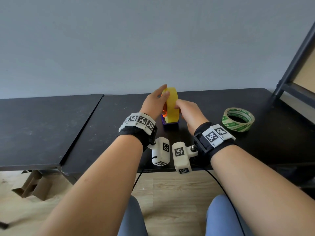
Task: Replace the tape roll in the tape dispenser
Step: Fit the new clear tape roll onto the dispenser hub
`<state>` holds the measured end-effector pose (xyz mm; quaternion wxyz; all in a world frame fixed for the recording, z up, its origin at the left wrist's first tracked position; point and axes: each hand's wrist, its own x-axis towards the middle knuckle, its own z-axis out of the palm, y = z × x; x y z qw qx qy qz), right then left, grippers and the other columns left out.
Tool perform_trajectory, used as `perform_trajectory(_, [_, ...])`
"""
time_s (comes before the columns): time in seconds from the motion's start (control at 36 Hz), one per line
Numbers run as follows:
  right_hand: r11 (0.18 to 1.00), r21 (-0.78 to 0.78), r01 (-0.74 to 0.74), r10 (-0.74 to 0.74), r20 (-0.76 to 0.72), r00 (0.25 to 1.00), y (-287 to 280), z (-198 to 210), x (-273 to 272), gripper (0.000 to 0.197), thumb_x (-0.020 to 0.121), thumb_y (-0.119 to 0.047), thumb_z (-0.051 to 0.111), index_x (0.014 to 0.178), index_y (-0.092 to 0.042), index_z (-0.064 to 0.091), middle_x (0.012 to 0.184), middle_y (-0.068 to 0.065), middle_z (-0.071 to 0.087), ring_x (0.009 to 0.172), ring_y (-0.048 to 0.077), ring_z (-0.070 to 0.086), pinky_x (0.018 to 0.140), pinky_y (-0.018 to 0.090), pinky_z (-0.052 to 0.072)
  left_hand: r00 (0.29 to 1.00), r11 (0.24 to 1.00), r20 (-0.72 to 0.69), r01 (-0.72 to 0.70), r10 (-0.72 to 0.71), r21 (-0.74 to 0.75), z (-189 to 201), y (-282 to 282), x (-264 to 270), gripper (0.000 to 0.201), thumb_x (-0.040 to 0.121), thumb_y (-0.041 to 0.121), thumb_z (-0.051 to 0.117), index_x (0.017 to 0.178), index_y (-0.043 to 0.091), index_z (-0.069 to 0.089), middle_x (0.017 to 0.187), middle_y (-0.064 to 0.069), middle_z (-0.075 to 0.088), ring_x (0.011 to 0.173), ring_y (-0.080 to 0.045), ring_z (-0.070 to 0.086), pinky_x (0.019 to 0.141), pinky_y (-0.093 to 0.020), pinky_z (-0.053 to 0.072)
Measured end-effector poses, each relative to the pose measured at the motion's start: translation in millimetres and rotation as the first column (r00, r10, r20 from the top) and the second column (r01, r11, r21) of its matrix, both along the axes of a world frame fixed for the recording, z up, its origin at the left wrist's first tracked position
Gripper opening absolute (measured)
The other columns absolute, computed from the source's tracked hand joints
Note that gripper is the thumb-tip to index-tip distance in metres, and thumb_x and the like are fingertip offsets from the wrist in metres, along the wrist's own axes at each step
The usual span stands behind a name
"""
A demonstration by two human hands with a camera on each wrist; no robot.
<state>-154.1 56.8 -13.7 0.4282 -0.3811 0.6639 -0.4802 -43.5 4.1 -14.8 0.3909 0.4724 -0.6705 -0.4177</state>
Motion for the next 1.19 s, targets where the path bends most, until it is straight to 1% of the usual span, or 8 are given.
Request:
perform_trajectory(0.08, [1.000, 0.005, 0.006, -0.007, 0.020, 1.000, 0, 1, 0, 0.007, 0.089, -0.015, 0.051, 0.083, -0.016, 0.055, 0.107, 0.006, 0.054, 0.098, 0.021, 0.050, 0.083, 0.033, 0.039, 1.000, 0.999, -0.018, 0.011, -0.010, 0.037, -2, 3, 0, 0.052, 0.098, 0.032, 0.047, 0.149, 0.035, 0.037, 0.104, -0.013, 0.064, 0.076, -0.019, 0.060, 0.094, -0.048, 0.054])
perform_trajectory(0.14, [1.000, 0.004, 0.004, -0.004, 0.038, 0.999, 1, 1, -1, 0.015, 0.090, -0.015, 0.050, 0.076, -0.020, 0.053, 0.109, 0.008, 0.055, 0.095, 0.019, 0.050, 0.081, 0.032, 0.039, 0.998, 0.996, -0.054, 0.031, -0.027, 0.079, -5, 4, 0, 0.061, 0.093, 0.026, 0.052, 0.149, 0.039, 0.033, 0.109, -0.010, 0.063, 0.079, -0.018, 0.060, 0.092, -0.047, 0.056])
perform_trajectory(0.19, [1.000, -0.008, 0.006, -0.006, 0.043, 0.999, 1, 1, -1, 0.014, 0.090, -0.019, 0.050, 0.076, -0.019, 0.053, 0.116, 0.016, 0.060, 0.085, 0.017, 0.052, 0.070, 0.030, 0.039, 0.997, 0.995, -0.072, 0.034, -0.027, 0.096, -5, 5, 1, 0.068, 0.090, 0.022, 0.056, 0.150, 0.041, 0.030, 0.125, -0.016, 0.061, 0.082, -0.019, 0.062, 0.088, -0.044, 0.058])
perform_trajectory(0.25, [1.000, -0.016, 0.010, -0.009, 0.038, 0.999, 1, 1, -1, 0.011, 0.089, -0.022, 0.050, 0.080, -0.017, 0.054, 0.123, 0.016, 0.061, 0.087, 0.019, 0.056, 0.066, 0.028, 0.038, 0.996, 0.995, -0.087, 0.027, -0.019, 0.093, -6, 6, 3, 0.071, 0.091, 0.020, 0.059, 0.152, 0.038, 0.027, 0.111, -0.016, 0.063, 0.085, -0.020, 0.064, 0.089, -0.042, 0.058])
perform_trajectory(0.42, [1.000, -0.023, 0.007, -0.006, 0.061, 0.998, 1, 0, -2, 0.012, 0.089, -0.023, 0.050, 0.091, -0.013, 0.056, 0.098, 0.008, 0.056, 0.073, 0.013, 0.051, 0.063, 0.026, 0.037, 0.996, 0.999, -0.083, 0.028, -0.025, 0.039, -12, 7, 7, 0.075, 0.089, 0.019, 0.067, 0.153, 0.030, 0.029, 0.103, -0.020, 0.070, 0.087, -0.021, 0.067, 0.088, -0.035, 0.057])
perform_trajectory(0.64, [1.000, -0.025, 0.000, 0.002, 0.084, 0.996, 4, 5, 1, 0.025, 0.084, -0.024, 0.053, 0.103, -0.012, 0.063, 0.122, 0.014, 0.064, 0.112, 0.027, 0.059, 0.067, 0.029, 0.039, 1.000, 1.000, -0.011, 0.000, 0.000, -0.023, -12, 4, 6, 0.068, 0.090, 0.027, 0.066, 0.151, 0.028, 0.035, 0.102, -0.018, 0.071, 0.092, -0.030, 0.070, 0.092, -0.039, 0.056])
perform_trajectory(0.94, [0.999, -0.038, 0.020, -0.018, 0.057, 0.998, 2, 2, -2, 0.011, 0.087, -0.020, 0.052, 0.077, -0.021, 0.054, 0.109, 0.007, 0.057, 0.102, 0.022, 0.053, 0.082, 0.033, 0.039, 0.997, 0.997, 0.060, -0.046, 0.049, -0.055, -11, -3, 1, 0.065, 0.093, 0.034, 0.060, 0.151, 0.026, 0.033, 0.110, -0.015, 0.070, 0.090, -0.029, 0.071, 0.091, -0.044, 0.056])
perform_trajectory(1.19, [0.999, -0.045, 0.009, -0.007, 0.040, 0.999, 1, 2, -1, 0.007, 0.084, -0.020, 0.053, 0.079, -0.018, 0.058, 0.107, 0.007, 0.060, 0.104, 0.024, 0.057, 0.082, 0.035, 0.042, 0.998, 0.997, 0.000, -0.059, 0.059, -0.049, -9, -8, -2, 0.045, 0.095, 0.035, 0.053, 0.141, 0.031, 0.050, 0.074, -0.007, 0.064, 0.076, -0.035, 0.068, 0.081, -0.049, 0.059])
